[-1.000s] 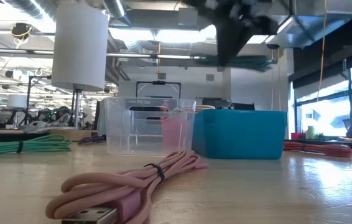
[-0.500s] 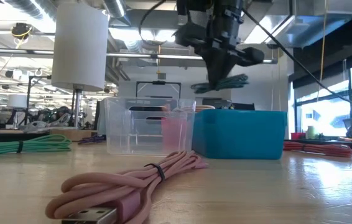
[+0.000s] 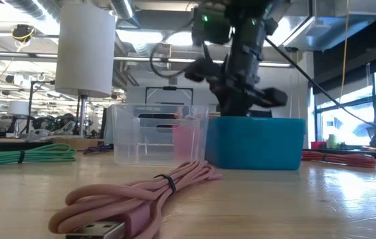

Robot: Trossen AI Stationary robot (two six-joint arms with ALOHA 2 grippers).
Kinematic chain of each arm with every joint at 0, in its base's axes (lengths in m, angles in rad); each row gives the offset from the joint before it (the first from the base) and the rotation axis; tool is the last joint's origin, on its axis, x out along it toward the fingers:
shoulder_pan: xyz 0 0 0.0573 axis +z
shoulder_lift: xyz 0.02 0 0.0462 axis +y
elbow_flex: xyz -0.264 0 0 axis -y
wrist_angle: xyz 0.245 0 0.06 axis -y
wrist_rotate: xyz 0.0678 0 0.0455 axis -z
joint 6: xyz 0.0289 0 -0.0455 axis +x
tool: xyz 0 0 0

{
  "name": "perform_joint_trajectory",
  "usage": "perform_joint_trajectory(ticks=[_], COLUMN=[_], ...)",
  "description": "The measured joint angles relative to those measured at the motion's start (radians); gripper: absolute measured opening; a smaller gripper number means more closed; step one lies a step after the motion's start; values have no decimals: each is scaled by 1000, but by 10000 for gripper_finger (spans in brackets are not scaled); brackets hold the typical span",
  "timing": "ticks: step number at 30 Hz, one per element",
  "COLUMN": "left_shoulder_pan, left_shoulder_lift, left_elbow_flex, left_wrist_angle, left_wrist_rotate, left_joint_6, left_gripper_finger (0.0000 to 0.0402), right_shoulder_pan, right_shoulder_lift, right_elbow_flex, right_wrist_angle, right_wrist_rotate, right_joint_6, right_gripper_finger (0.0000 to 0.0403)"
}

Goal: Pick & Place USB Port
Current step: Put the blue patterned charger cable into the blue bin, then put the purple patterned charger cable into the blue bin

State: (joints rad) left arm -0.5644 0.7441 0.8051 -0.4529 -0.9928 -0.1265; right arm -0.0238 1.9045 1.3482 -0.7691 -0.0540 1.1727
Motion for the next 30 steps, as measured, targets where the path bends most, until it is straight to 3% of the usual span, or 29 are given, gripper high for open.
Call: perform_joint_trajectory(ticks=[8, 15, 22, 26, 30], left_shoulder_pan=[0, 0, 0, 0, 0], left_shoulder_lift=[0, 0, 0, 0, 0], left_elbow_flex=[0, 0, 0, 0, 0], left_wrist_angle=[0, 0, 0, 1, 1], left_wrist_rotate=[0, 0, 0, 0, 0], left_joint_6=[9, 9, 8, 6, 6], left_gripper_finger=[143, 143, 143, 143, 143], right_shoulder_pan=[-4, -4, -4, 6, 21], right_shoulder_lift=[0, -3, -2, -1, -1], right_elbow_flex=[-156, -181, -160, -100, -19], right_wrist_angle=[153, 189, 190, 122, -27], right_wrist_rotate=[-48, -36, -37, 47, 158], right_joint_6=[36, 52, 22, -4, -30], right_gripper_finger=[20, 25, 124, 161, 171])
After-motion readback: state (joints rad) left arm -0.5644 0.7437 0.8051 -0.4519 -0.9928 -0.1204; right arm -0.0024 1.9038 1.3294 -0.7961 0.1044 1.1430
